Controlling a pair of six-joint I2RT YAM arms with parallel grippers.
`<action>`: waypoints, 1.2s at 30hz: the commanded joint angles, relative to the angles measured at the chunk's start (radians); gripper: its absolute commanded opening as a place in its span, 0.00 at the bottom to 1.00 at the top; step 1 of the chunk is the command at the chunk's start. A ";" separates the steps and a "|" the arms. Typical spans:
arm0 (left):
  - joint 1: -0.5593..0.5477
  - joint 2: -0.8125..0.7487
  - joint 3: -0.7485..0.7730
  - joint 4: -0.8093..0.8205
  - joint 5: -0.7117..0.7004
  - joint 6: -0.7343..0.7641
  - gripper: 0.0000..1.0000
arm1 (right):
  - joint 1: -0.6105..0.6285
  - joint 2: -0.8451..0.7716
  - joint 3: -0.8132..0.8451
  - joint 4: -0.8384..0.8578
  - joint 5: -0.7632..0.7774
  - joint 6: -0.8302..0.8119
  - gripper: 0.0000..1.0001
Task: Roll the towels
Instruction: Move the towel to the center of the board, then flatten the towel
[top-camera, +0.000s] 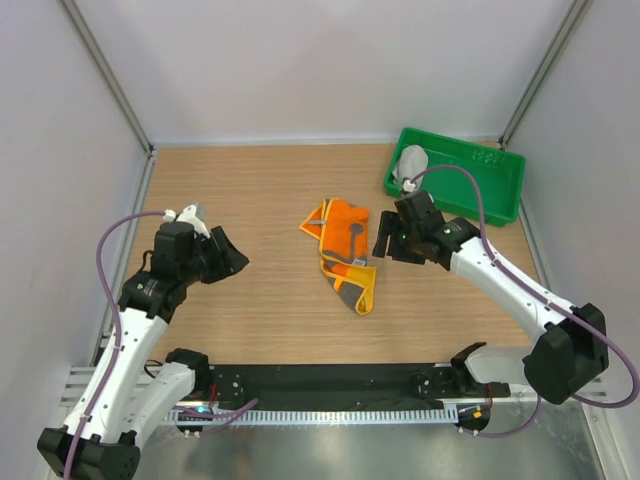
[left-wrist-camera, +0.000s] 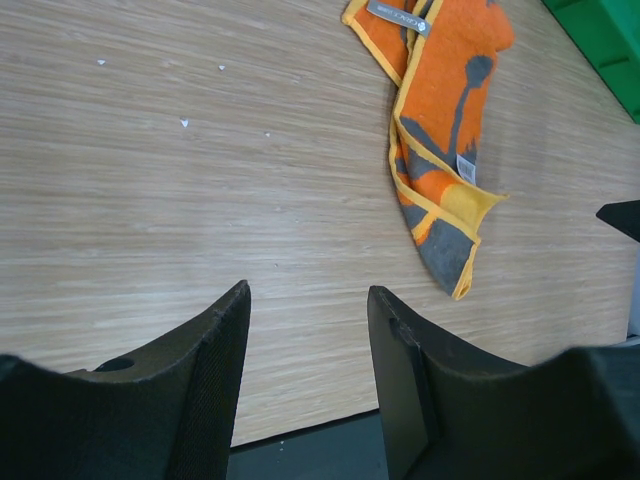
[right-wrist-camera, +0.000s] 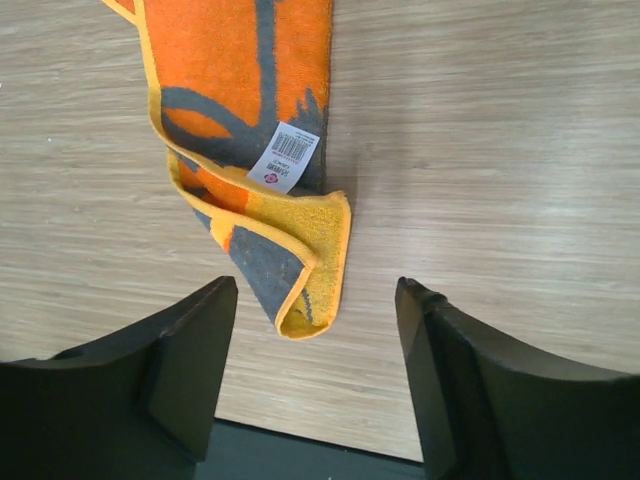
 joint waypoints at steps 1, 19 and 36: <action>0.007 -0.006 0.008 0.012 0.003 0.015 0.51 | 0.004 0.004 -0.021 0.055 -0.020 -0.013 0.68; 0.005 0.010 0.005 0.018 0.019 0.013 0.52 | 0.149 0.210 -0.178 0.283 -0.066 0.065 0.54; 0.005 0.004 0.005 0.018 0.017 0.012 0.52 | 0.151 0.283 -0.143 0.313 -0.064 0.056 0.44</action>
